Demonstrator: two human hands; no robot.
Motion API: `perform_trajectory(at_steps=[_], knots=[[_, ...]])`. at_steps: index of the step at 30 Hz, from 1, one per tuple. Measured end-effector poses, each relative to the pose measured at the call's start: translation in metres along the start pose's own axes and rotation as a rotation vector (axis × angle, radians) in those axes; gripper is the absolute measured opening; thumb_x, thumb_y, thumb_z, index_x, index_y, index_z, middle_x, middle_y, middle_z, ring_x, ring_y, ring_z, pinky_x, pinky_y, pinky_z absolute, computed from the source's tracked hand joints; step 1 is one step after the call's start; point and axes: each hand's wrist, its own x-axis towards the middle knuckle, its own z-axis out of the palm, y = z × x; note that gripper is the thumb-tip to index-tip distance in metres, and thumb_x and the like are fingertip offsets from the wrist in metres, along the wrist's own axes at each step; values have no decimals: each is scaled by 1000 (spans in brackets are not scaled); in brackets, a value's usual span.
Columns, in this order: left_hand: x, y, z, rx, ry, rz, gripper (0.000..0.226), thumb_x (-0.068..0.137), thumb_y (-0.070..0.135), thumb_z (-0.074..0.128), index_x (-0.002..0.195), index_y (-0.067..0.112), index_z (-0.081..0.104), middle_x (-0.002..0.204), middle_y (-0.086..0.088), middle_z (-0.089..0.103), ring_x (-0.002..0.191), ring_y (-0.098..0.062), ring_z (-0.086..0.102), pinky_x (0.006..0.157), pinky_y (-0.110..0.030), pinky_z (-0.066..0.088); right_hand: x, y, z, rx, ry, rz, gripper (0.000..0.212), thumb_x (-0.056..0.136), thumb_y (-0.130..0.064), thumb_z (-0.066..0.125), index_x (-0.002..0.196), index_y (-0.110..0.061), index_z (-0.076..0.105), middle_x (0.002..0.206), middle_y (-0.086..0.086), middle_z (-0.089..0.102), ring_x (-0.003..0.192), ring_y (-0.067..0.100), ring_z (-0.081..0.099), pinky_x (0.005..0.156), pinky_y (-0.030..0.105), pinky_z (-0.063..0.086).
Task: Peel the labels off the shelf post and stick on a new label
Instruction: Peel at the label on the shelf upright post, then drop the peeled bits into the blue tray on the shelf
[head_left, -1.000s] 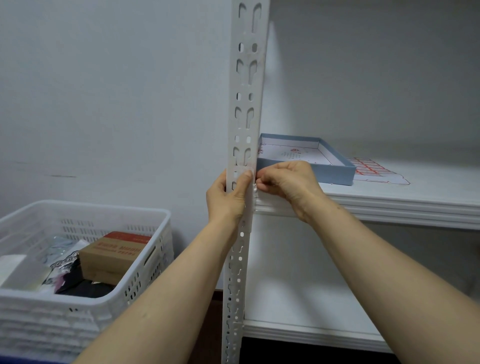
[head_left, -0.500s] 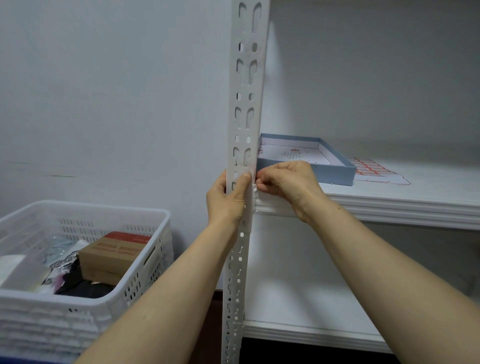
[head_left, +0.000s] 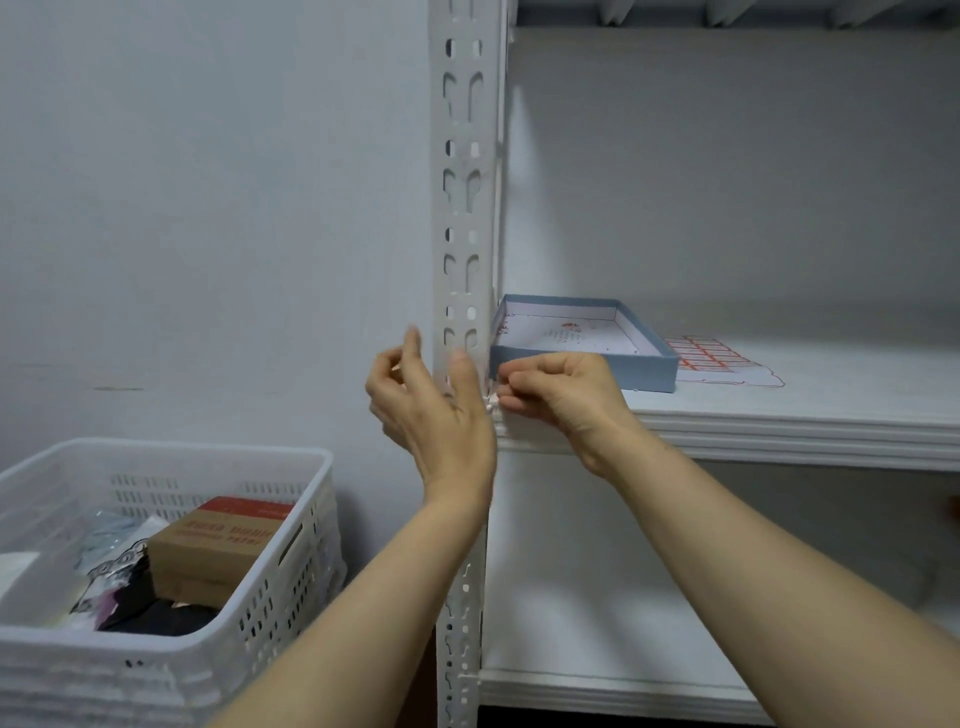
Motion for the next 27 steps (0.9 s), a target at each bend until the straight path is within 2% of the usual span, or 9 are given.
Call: perform_trajectory(at_steps=[3, 6, 9, 13, 15, 17, 20, 24, 27], knots=[[-12, 19, 9, -152, -123, 238, 24, 88, 22, 49, 110, 21, 59, 111, 3, 50, 101, -11, 47, 92, -25, 42, 0, -11, -16, 103, 64, -64, 13, 86, 7, 55, 81, 2, 66, 71, 12, 64, 57, 15, 63, 65, 21, 57], [-4, 37, 27, -222, -301, 120, 19, 88, 12, 56, 82, 29, 61, 86, 4, 64, 74, -1, 56, 71, -15, 46, 10, -30, -36, 59, 133, -147, 16, 85, 6, 55, 77, -2, 66, 71, 11, 65, 60, 16, 65, 62, 21, 58], [11, 48, 52, -126, -413, 38, 22, 86, 13, 54, 66, 19, 59, 60, 8, 53, 53, 0, 44, 56, -15, 39, 25, -48, -58, 13, 202, -164, 19, 84, 8, 52, 72, -2, 64, 70, 11, 62, 53, 14, 61, 55, 19, 56], [31, 57, 87, 114, -520, 104, 29, 90, 12, 39, 83, -5, 62, 82, -18, 62, 76, -25, 51, 70, -41, 44, 48, -60, -77, -187, 179, -107, 19, 86, 8, 49, 75, -1, 63, 69, 13, 61, 55, 18, 60, 52, 19, 56], [41, 57, 101, 256, -600, 113, 27, 87, 9, 37, 77, -1, 59, 82, -19, 60, 78, -30, 51, 70, -40, 44, 58, -61, -79, -298, 142, -101, 13, 86, 8, 52, 84, 5, 64, 66, 13, 59, 53, 19, 57, 52, 21, 56], [48, 56, 113, 359, -656, 92, 25, 85, 9, 37, 63, 6, 48, 65, -10, 49, 69, -27, 42, 63, -35, 36, 67, -62, -83, -408, 124, -113, 12, 86, 6, 54, 90, 9, 65, 62, 12, 58, 49, 18, 54, 51, 22, 55], [53, 51, 120, 431, -689, 61, 26, 87, 10, 38, 66, 6, 54, 64, -7, 48, 68, -25, 41, 63, -31, 34, 75, -61, -87, -606, 119, -141, 11, 85, -5, 60, 79, 1, 68, 59, 8, 62, 43, 15, 54, 50, 26, 53], [60, 48, 123, 471, -681, 142, 26, 90, 20, 55, 84, 0, 71, 84, -20, 69, 69, -28, 53, 68, -37, 48, 81, -67, -96, -955, 187, -177, 21, 74, -28, 74, 57, -20, 65, 64, -3, 68, 64, 17, 64, 69, 33, 54], [63, 47, 122, 496, -653, 162, 18, 83, 16, 62, 73, 2, 70, 72, -17, 66, 70, -29, 57, 69, -38, 50, 80, -68, -97, -1014, 149, -206, 8, 74, -18, 75, 69, -22, 70, 73, -3, 67, 79, 17, 66, 79, 33, 55]])
